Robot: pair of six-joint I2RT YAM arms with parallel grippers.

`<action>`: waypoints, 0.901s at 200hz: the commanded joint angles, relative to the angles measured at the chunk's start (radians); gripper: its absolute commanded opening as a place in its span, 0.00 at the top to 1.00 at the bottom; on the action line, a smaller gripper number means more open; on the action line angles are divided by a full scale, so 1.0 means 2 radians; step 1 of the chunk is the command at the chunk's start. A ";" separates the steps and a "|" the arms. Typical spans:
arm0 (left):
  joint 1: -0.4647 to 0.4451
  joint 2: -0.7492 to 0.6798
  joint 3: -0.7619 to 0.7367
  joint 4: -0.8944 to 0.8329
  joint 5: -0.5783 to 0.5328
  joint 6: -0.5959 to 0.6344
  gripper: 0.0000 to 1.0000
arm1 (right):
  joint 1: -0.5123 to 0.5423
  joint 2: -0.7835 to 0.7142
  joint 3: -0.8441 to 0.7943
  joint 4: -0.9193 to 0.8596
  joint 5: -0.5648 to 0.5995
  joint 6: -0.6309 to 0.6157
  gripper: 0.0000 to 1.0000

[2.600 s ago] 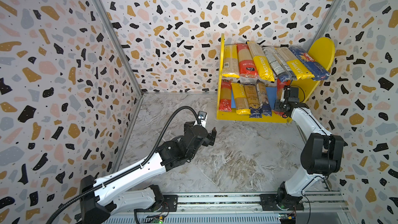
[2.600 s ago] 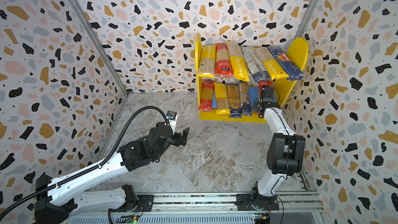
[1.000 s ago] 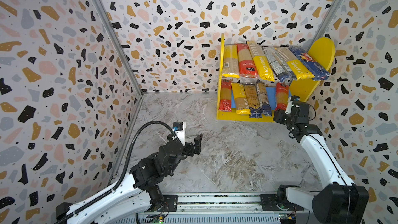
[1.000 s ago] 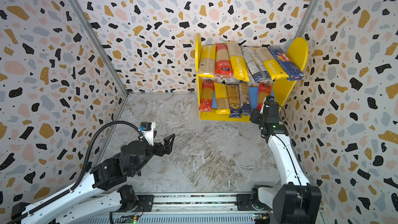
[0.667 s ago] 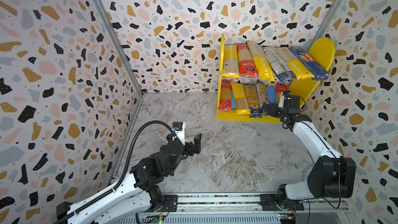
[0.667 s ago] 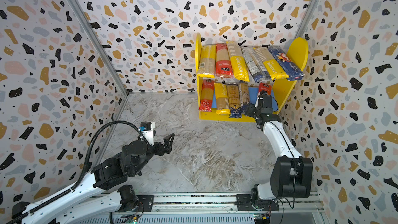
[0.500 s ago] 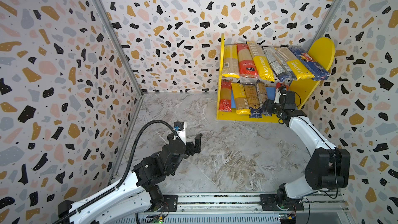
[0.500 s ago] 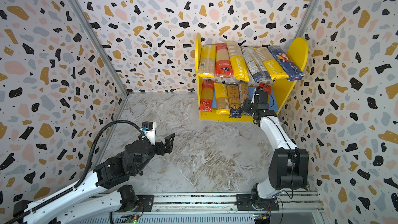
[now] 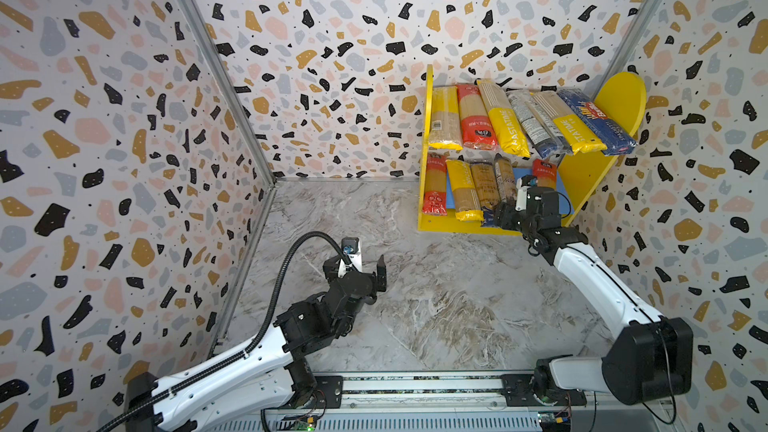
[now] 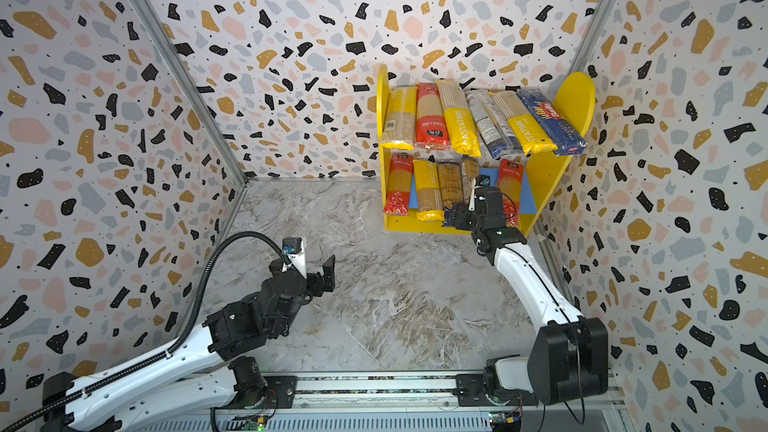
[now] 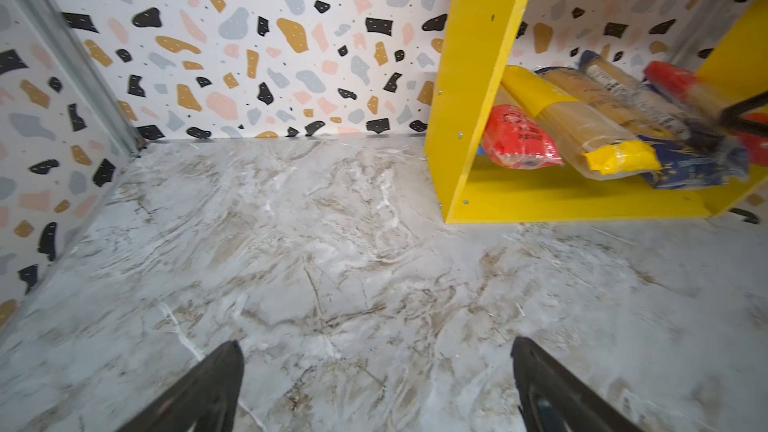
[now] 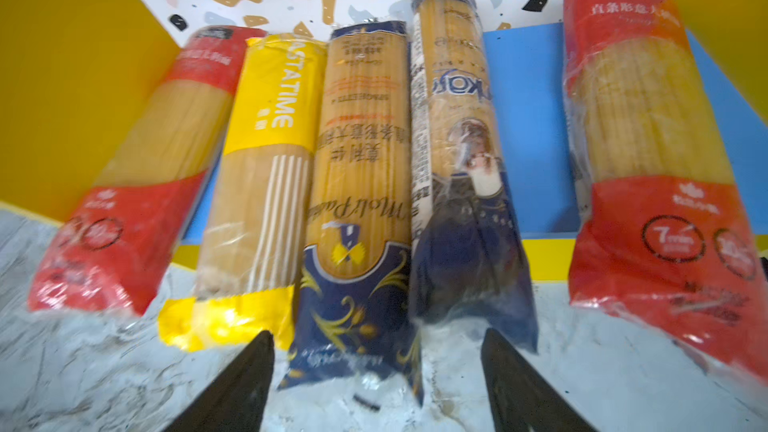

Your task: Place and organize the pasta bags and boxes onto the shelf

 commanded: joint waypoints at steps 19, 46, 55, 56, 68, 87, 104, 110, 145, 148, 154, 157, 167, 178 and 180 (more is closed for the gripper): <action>0.002 0.038 -0.045 0.122 -0.066 0.022 0.01 | 0.022 -0.055 -0.072 -0.019 0.011 0.011 0.21; 0.003 0.080 -0.049 0.163 -0.100 0.091 0.01 | 0.053 -0.095 -0.126 0.001 0.064 0.038 0.17; 0.006 0.096 -0.053 0.176 -0.133 0.108 0.01 | 0.064 -0.105 -0.143 0.010 0.086 0.041 0.15; 0.006 0.098 -0.054 0.178 -0.136 0.110 0.01 | 0.065 -0.106 -0.144 0.011 0.087 0.040 0.15; 0.019 0.112 -0.066 0.211 -0.141 0.133 0.01 | 0.070 -0.113 -0.163 0.024 0.086 0.027 0.06; 0.041 0.116 -0.089 0.260 -0.139 0.149 0.01 | 0.090 -0.134 -0.197 0.062 0.098 0.002 0.01; 0.061 0.100 -0.117 0.308 -0.125 0.170 0.01 | 0.096 -0.156 -0.229 0.100 0.100 -0.011 0.01; 0.069 0.092 -0.132 0.334 -0.123 0.182 0.01 | 0.096 -0.161 -0.239 0.115 0.101 -0.015 0.01; 0.165 0.051 -0.212 0.453 -0.084 0.219 0.01 | 0.097 -0.172 -0.290 0.199 0.122 -0.049 0.01; 0.177 0.049 -0.217 0.466 -0.083 0.218 0.01 | 0.097 -0.172 -0.294 0.209 0.120 -0.055 0.01; 0.200 0.045 -0.224 0.477 -0.079 0.217 0.00 | 0.097 -0.172 -0.309 0.236 0.117 -0.071 0.01; 0.212 0.046 -0.228 0.488 -0.076 0.217 0.00 | 0.097 -0.172 -0.313 0.245 0.117 -0.073 0.01; 0.248 0.054 -0.240 0.526 -0.068 0.216 0.01 | 0.097 -0.171 -0.332 0.289 0.129 -0.075 0.01; 0.277 0.073 -0.240 0.546 -0.047 0.219 0.00 | 0.095 -0.169 -0.344 0.318 0.138 -0.078 0.01; 0.281 0.077 -0.240 0.549 -0.047 0.219 0.00 | 0.094 -0.168 -0.345 0.323 0.140 -0.078 0.01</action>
